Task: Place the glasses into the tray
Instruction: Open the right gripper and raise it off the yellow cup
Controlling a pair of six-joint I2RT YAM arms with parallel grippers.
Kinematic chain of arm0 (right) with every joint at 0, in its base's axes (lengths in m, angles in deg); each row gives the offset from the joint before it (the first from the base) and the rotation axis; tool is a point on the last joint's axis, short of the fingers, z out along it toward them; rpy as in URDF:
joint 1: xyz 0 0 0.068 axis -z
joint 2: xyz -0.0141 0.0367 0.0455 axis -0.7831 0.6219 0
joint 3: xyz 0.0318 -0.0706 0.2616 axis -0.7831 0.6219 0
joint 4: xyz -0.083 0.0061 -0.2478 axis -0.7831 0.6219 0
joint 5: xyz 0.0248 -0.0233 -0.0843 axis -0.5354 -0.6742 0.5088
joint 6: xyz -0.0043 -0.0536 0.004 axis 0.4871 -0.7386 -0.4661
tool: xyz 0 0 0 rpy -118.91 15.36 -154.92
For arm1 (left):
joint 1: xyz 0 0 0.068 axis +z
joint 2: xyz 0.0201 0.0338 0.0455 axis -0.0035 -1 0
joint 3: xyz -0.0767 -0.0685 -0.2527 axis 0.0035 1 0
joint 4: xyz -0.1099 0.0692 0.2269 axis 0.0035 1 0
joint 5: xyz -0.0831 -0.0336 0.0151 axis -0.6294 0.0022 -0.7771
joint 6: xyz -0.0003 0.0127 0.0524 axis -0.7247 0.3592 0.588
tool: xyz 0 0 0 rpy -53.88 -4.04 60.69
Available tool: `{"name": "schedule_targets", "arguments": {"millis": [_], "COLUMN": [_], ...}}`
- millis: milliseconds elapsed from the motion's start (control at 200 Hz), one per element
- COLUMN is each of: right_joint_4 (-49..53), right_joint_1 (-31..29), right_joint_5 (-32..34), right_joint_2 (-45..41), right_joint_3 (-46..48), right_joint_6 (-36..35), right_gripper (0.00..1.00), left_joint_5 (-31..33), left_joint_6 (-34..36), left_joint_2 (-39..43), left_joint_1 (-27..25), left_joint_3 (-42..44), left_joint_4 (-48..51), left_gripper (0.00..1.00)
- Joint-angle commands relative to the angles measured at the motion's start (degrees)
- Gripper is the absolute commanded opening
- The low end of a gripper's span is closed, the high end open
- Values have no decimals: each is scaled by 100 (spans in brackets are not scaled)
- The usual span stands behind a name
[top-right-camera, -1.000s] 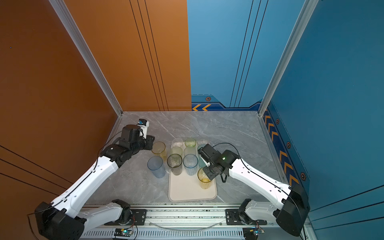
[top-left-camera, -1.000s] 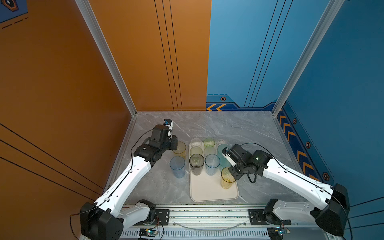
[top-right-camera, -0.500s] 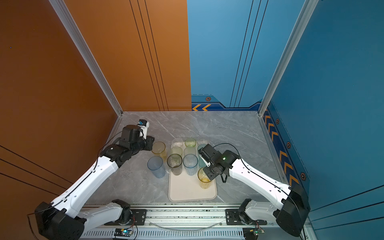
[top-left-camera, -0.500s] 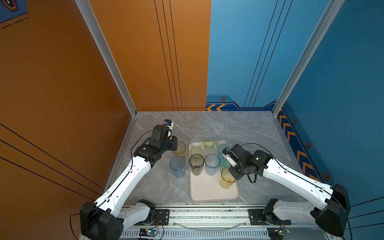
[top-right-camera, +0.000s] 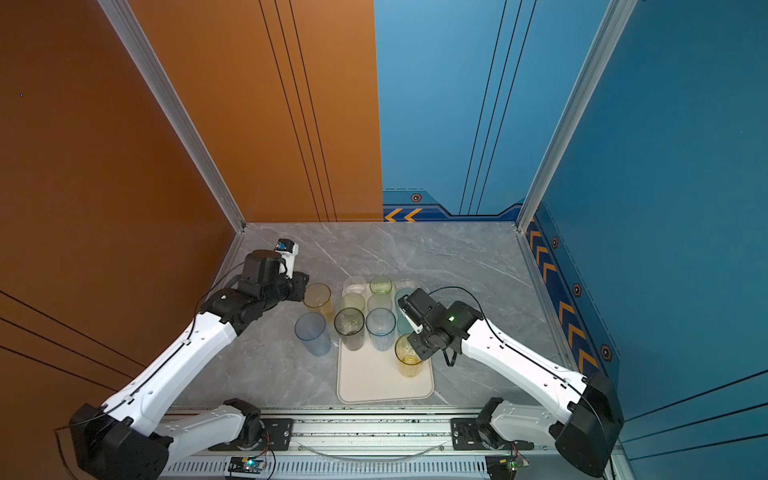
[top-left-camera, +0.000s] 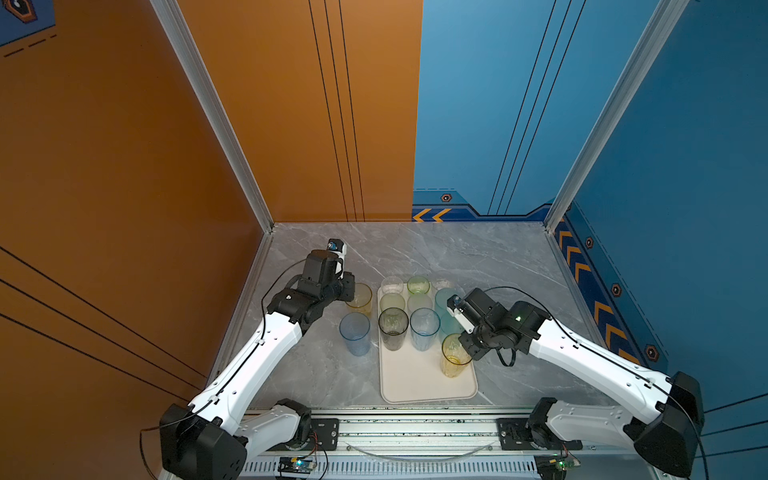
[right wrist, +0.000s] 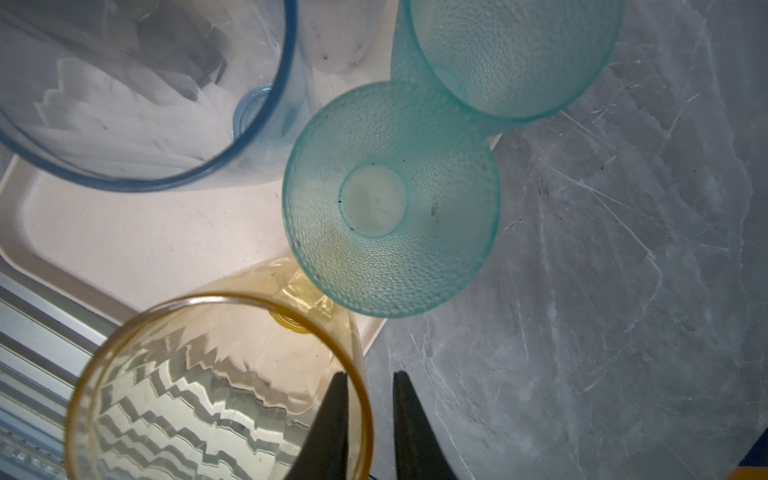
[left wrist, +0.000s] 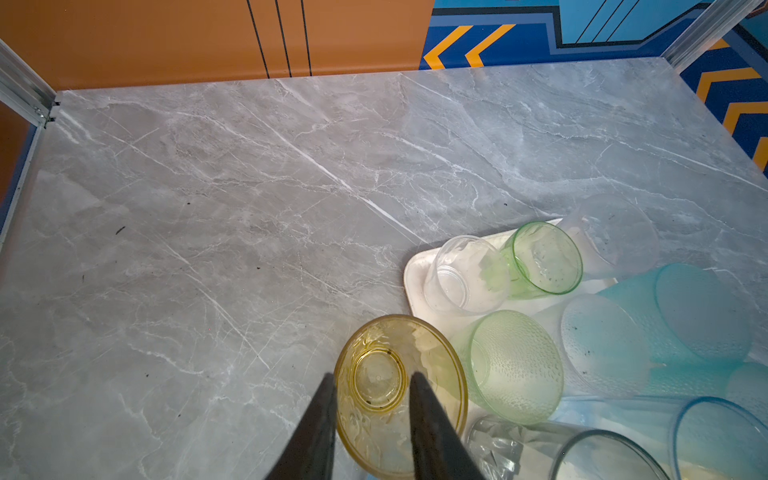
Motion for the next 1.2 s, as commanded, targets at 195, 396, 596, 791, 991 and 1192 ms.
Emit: {"name": "schedule_targets", "arguments": {"millis": [195, 396, 596, 791, 991, 1192], "right_joint_4": [201, 202, 167, -70, -493, -1086], "right_joint_1": [-54, -45, -23, 82, 302, 602], "right_joint_5": [-79, 7, 268, 386, 469, 431], "right_joint_2": [-383, -560, -608, -574, -552, -501], "right_joint_3": [-195, -263, -432, -624, -813, -949], "right_joint_6": [-38, -2, 4, 45, 254, 500], "right_gripper": [27, 32, 36, 41, 47, 49], "left_joint_5": [-3, 11, 108, 250, 356, 281], "left_joint_6": [54, 46, 80, 98, 151, 150], "left_joint_2": [-23, 8, 31, 41, -30, -29], "left_joint_1": [67, 68, 65, 74, 112, 209], "left_joint_3": [-186, -177, -195, -162, -99, -45], "left_joint_4": [99, 107, 242, 379, 457, 562], "left_gripper": [31, 31, 31, 29, 30, 30]}}
